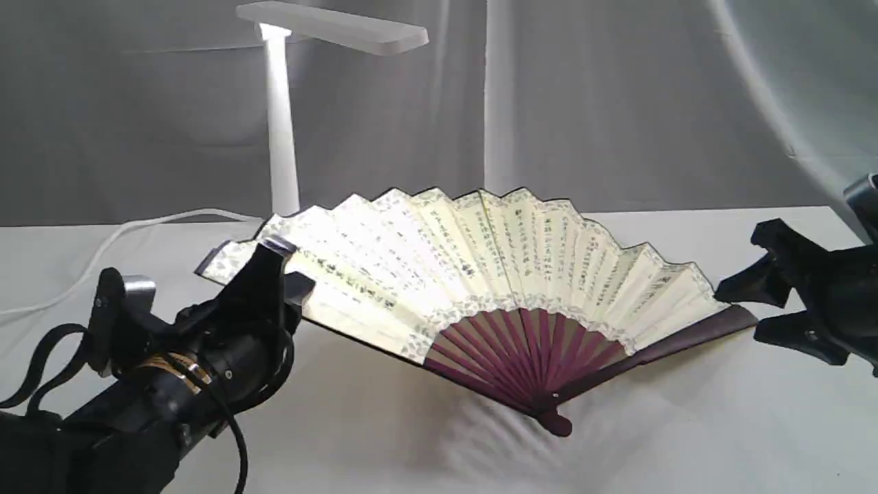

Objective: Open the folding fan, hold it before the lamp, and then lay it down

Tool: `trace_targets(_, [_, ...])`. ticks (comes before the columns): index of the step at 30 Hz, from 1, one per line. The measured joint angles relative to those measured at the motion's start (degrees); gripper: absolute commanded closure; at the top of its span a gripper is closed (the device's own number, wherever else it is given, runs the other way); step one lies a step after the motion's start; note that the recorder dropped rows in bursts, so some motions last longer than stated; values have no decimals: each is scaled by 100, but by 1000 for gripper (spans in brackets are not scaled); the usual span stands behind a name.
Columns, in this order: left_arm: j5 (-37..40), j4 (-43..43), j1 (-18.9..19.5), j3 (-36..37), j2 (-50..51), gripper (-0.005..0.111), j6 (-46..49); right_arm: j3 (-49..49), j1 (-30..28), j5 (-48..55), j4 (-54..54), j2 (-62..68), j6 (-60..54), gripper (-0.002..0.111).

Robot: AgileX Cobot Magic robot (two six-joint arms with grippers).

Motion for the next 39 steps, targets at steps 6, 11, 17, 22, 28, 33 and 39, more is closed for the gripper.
trace_targets(6, [1168, -1, 20, 0, -56, 52, 950, 0, 0, 200, -551, 0, 359, 57])
trace_targets(11, [1523, -94, 20, 0, -151, 54, 1274, 0, 0, 786, -973, 0, 718, 61])
trace_targets(17, [1725, -555, 158, 0, -553, 55, 2006, 6, 0, 1721, -1013, -14, 1021, 65])
trace_targets(22, [2202, -640, 452, 0, -1001, 55, 2976, 6, 0, 1852, -1035, -326, 1437, 66])
trace_targets(28, [2312, -768, 555, 0, -1154, 55, 3313, 6, 0, 1765, -1220, -740, 1501, 66])
trace_targets(33, [2520, -781, 555, 0, -1164, 56, 3313, 6, 0, 1574, -1313, -769, 1501, 66])
trace_targets(39, [2586, -793, 555, 0, -1164, 66, 3352, 6, 0, 1456, -1521, -769, 1501, 69])
